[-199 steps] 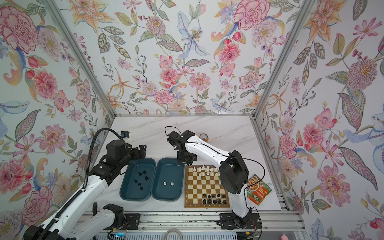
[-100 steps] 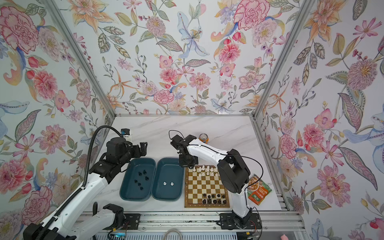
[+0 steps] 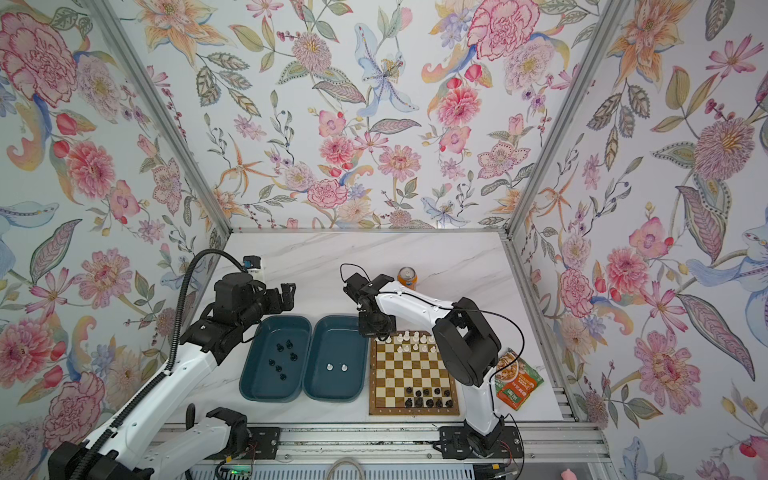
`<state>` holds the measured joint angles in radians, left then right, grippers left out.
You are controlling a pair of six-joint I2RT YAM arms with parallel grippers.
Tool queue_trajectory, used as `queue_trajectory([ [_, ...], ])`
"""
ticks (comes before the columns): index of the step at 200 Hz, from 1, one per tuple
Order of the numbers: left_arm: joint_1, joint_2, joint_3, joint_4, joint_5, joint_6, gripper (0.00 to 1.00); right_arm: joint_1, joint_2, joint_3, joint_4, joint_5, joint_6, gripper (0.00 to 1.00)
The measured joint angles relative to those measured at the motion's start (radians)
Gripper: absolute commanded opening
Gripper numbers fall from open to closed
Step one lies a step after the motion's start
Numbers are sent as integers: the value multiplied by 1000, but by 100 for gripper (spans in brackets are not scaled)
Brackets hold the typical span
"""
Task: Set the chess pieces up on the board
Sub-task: 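Lower the white pawn onto a square in front of the back row, release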
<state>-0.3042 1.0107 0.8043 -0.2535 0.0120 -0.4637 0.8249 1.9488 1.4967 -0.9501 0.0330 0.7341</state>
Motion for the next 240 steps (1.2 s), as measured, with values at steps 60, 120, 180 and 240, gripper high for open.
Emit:
queue_trajectory([
  [60,0,7,16,-7,0,3,97,-7,0,-2,6,0,0,13],
  [120,0,13,17,-7,0,3,97,-8,1,-24,6,0,0,14],
  [180,0,13,17,-7,0,3,97,-8,2,-27,6,-3,4,20],
  [240,0,13,17,-7,0,3,97,-8,2,-27,6,-3,6,26],
])
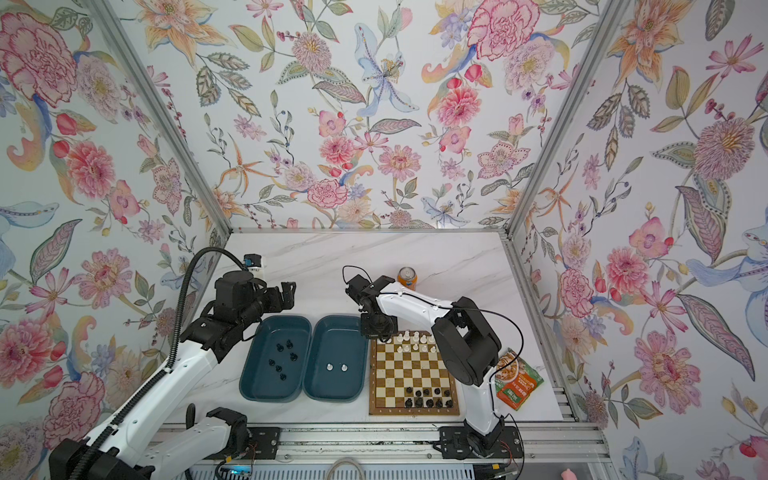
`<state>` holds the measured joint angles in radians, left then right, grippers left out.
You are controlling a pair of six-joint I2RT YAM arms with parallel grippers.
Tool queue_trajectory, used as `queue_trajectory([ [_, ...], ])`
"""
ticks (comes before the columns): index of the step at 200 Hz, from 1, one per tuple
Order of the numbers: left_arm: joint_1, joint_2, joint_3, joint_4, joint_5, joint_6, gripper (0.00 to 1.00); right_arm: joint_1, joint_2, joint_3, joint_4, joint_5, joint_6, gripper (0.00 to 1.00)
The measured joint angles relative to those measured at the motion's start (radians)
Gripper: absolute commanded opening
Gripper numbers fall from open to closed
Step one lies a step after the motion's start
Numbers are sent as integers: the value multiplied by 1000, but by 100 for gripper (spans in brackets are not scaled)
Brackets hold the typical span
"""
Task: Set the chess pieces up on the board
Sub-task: 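Lower the white pawn onto a square in front of the back row, release, then move the right gripper back over the white-piece tray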
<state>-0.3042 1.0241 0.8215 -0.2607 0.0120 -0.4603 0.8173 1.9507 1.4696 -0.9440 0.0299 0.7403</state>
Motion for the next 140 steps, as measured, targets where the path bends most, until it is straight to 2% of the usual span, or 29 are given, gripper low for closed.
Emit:
queue_trajectory([
  [50,0,-1,11,0,0,0,97,0,0,25,-7,4,0,28],
  [61,0,-1,11,0,0,0,97,0,0,48,-14,6,0,31],
  [140,0,-25,10,-26,0,8,97,8,-34,239,-106,55,-3,33],
])
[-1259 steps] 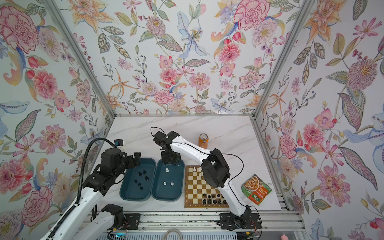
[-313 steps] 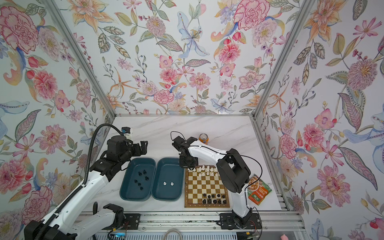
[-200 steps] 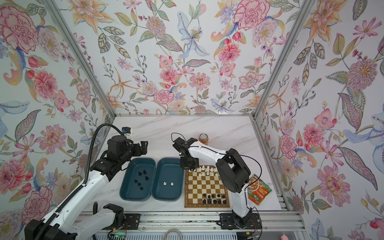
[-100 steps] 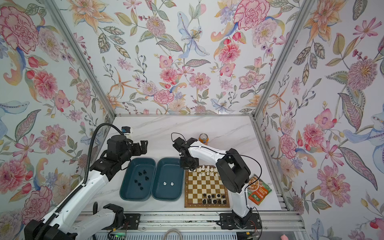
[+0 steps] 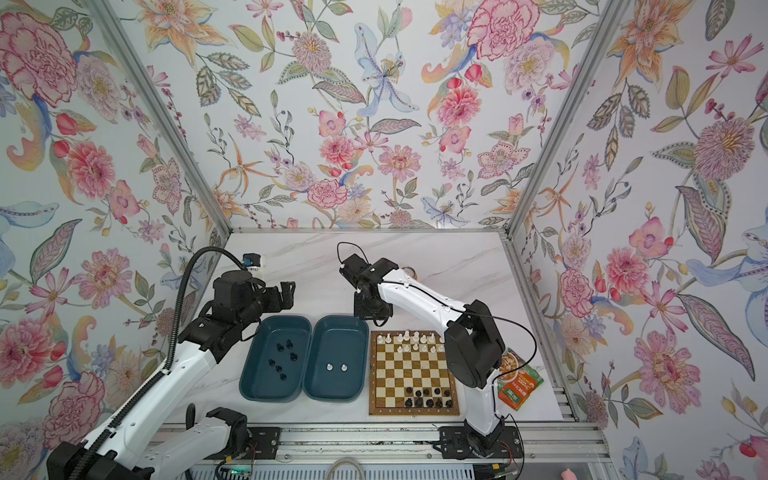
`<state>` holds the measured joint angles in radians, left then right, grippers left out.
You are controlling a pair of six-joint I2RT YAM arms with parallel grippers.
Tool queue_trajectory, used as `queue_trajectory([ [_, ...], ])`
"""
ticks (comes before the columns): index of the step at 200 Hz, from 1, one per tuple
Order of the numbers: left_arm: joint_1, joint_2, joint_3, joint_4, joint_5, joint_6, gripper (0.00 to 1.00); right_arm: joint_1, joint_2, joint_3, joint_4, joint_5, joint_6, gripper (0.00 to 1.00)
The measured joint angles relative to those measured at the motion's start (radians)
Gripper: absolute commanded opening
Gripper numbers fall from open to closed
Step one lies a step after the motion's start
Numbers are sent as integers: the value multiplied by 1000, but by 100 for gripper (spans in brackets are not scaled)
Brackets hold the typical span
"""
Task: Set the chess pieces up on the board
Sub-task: 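Move the right gripper back over the white-piece tray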
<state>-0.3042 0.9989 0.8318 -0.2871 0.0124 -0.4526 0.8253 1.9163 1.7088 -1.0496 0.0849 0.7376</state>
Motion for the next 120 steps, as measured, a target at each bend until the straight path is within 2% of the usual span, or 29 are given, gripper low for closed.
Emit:
queue_trajectory([
  [120,0,-290,-141,-135,11,-1,98,247,15,25,-31,0,98,28],
])
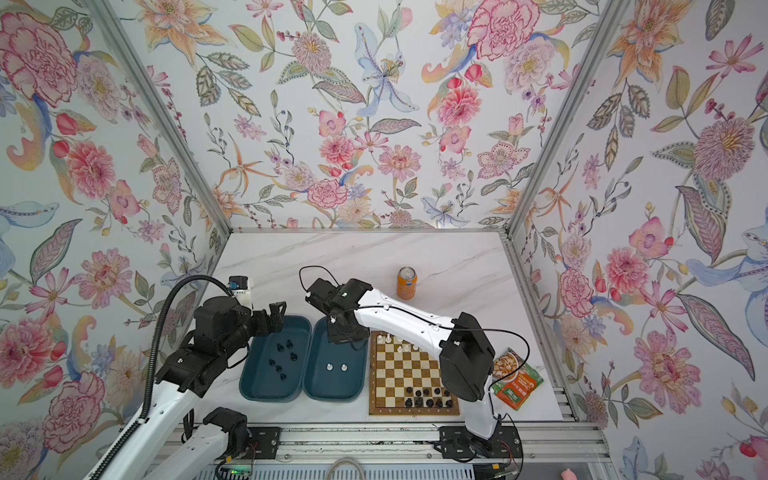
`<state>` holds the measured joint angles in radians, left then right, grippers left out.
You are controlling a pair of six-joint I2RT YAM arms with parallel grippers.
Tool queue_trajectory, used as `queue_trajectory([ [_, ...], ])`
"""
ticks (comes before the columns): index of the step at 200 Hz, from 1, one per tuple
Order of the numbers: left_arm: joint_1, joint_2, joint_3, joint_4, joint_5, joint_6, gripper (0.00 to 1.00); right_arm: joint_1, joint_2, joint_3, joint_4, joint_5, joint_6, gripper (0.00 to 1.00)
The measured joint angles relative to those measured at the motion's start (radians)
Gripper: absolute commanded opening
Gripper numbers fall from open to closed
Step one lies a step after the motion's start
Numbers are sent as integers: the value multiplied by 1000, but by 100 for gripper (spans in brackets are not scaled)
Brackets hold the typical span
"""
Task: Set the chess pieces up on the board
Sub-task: 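Move the right gripper back over the white-piece tray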
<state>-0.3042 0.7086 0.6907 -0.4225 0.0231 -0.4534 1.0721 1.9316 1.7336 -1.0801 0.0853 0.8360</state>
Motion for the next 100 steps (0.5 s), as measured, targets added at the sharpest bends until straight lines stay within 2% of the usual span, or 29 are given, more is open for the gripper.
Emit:
queue_trajectory([
  [36,0,-49,-3,-22,0,0,98,30,30,-23,26,-29,16,28],
  [100,0,-54,-3,-39,0,0,98,40,107,-81,84,-77,21,28],
])
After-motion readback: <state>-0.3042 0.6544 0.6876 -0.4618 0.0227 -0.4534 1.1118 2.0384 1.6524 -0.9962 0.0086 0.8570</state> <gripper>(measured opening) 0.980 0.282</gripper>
